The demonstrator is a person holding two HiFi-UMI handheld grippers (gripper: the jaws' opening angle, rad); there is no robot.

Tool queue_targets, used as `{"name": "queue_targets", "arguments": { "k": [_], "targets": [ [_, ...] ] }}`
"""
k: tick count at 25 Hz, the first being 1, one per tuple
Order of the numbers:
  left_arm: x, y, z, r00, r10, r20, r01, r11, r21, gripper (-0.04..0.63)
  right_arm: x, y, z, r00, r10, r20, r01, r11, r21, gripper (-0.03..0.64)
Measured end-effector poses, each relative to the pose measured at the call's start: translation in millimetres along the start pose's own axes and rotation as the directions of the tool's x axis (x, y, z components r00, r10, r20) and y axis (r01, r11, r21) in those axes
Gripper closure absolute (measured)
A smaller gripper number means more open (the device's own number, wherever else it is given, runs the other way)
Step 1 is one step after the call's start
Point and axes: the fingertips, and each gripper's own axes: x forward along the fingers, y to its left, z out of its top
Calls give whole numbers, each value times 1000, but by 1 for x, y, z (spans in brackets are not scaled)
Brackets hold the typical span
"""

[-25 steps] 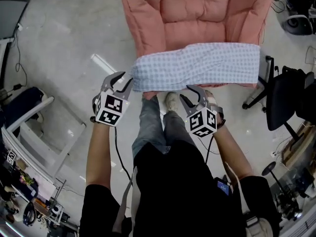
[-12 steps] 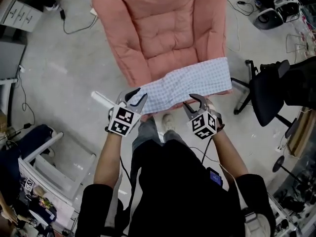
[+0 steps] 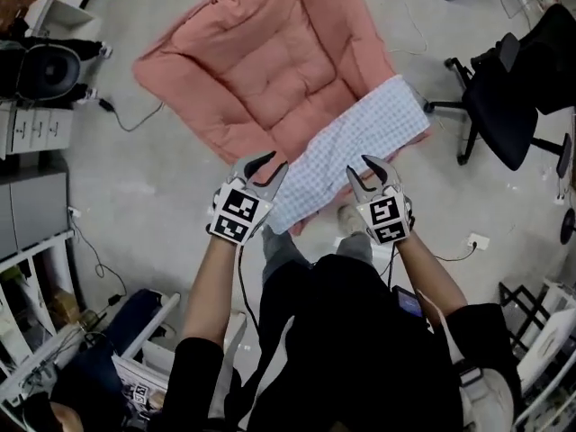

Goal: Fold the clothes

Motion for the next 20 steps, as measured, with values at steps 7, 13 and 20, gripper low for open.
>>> {"name": "queue_targets", "arguments": {
  "k": [7, 13, 20],
  "targets": [
    [12, 11, 7, 971, -239, -25, 240, 965, 108, 469, -4, -9, -26, 948, -317, -15, 281, 817, 504, 459],
    [36, 5, -12, 924, -364, -115, 379, 913, 151, 469, -14, 9, -49, 895, -441, -72, 379, 663, 646, 459],
    [84, -34, -22, 866, -451, -217, 486, 860, 154, 469, -30, 12, -101, 859, -494, -133, 415, 521, 746, 459]
  ]
}}
